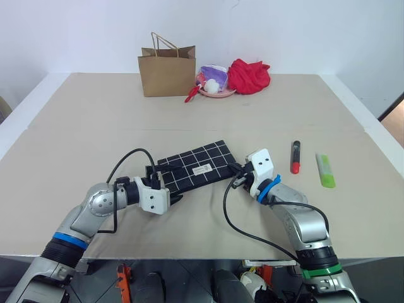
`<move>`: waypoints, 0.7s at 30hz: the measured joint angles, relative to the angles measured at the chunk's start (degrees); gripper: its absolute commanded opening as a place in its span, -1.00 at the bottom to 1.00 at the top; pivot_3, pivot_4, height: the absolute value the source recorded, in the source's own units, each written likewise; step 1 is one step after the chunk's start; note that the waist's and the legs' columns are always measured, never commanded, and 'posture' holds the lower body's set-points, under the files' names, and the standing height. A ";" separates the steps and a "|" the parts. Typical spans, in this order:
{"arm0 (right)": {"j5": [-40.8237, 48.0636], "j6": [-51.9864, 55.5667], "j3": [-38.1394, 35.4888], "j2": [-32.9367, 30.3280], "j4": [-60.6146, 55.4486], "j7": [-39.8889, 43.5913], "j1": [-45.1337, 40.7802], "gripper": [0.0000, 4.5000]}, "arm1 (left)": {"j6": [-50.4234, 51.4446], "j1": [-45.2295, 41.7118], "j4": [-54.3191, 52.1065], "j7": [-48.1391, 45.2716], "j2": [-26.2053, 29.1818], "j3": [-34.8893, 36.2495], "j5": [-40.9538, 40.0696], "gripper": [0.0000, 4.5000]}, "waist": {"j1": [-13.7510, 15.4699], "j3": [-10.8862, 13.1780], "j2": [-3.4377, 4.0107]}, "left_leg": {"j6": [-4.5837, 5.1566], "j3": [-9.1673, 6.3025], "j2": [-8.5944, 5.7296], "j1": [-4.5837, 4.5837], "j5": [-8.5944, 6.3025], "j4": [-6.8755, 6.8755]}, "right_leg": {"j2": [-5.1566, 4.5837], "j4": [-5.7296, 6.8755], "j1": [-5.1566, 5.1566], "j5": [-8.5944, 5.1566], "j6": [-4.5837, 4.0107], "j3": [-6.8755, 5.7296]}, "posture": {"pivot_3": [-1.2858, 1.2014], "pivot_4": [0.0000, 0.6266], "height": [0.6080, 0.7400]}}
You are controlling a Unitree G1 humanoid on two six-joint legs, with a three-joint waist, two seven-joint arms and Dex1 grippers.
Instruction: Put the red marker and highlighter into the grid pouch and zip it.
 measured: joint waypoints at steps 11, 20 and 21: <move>0.00 -0.01 0.05 0.12 0.00 0.27 0.01 -0.98 | -5.18 -0.18 5.01 -5.50 6.85 0.81 -7.43 1.00 | -0.23 -0.01 0.03 | 0.00 0.00 0.04 0.03 0.00 -0.03 | 0.03 0.03 -0.01 -0.01 -0.03 0.00 | 0.03 -0.52 1.00; -0.01 -0.01 0.06 0.14 0.00 0.26 0.13 -0.98 | -10.12 -3.83 10.68 -4.03 5.83 0.17 -4.82 1.00 | -0.14 -0.02 0.05 | 0.07 0.00 0.03 0.05 0.05 -0.02 | 0.04 0.04 0.01 0.03 -0.03 0.00 | 0.03 -0.52 1.00; -0.01 -0.01 0.05 0.14 -0.01 0.23 0.23 -0.98 | -10.61 -4.22 11.33 -3.51 5.34 0.02 -4.38 1.00 | -0.09 -0.03 0.06 | 0.08 0.00 0.03 0.05 0.06 -0.02 | 0.04 0.04 0.01 0.04 -0.02 0.00 | 0.03 -0.52 1.00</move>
